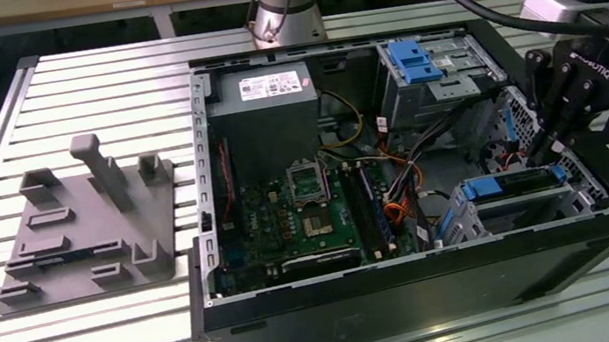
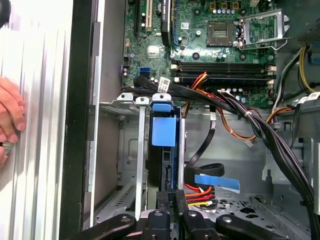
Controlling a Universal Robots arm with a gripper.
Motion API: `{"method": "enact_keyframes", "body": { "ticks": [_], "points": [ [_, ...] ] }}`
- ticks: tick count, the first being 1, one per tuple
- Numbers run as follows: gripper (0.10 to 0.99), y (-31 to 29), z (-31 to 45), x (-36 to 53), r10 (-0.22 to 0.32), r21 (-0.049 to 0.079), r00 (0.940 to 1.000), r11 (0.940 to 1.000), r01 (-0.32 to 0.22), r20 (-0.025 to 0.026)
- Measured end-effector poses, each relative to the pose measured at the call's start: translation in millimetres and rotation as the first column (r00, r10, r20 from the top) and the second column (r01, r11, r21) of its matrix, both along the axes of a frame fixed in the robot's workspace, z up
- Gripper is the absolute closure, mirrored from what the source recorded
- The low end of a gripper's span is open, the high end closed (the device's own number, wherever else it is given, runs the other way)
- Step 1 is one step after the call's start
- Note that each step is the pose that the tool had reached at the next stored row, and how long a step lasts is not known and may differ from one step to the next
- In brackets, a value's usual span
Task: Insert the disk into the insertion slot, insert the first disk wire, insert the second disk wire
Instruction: 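Insert the first disk wire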
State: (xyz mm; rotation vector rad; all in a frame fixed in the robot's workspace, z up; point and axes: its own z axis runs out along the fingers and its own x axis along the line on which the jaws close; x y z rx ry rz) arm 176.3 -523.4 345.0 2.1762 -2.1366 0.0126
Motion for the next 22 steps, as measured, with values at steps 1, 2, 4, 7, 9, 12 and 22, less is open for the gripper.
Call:
{"method": "enact_keyframes", "body": {
  "ticks": [1,2,4,7,9,12,22],
  "points": [
    [0.922,-1.0,-0.1,0.0,0.0,0.005,1.0,1.0,0.0,0.0009],
    [0.922,-2.0,-0.2,0.0,0.0,0.008,1.0,1.0,0.0,0.0014],
    [0.922,-3.2,-0.4,0.0,0.0,0.012,1.0,0.9999,0.0,0.0015],
    [0.922,-3.3,-0.6,-0.2,0.0,0.013,1.0,0.9999,0.0,0.0015],
    [0.922,-3.3,-1.2,-0.4,0.0,0.013,1.0,0.9999,0.0,0.0015],
    [0.922,-3.3,-2.2,-0.8,0.0,0.013,1.0,0.9999,0.0,0.0015],
    [0.922,-3.3,-5.7,-0.9,0.0,0.013,1.0,0.9999,0.0,0.0015]
  ]
}}
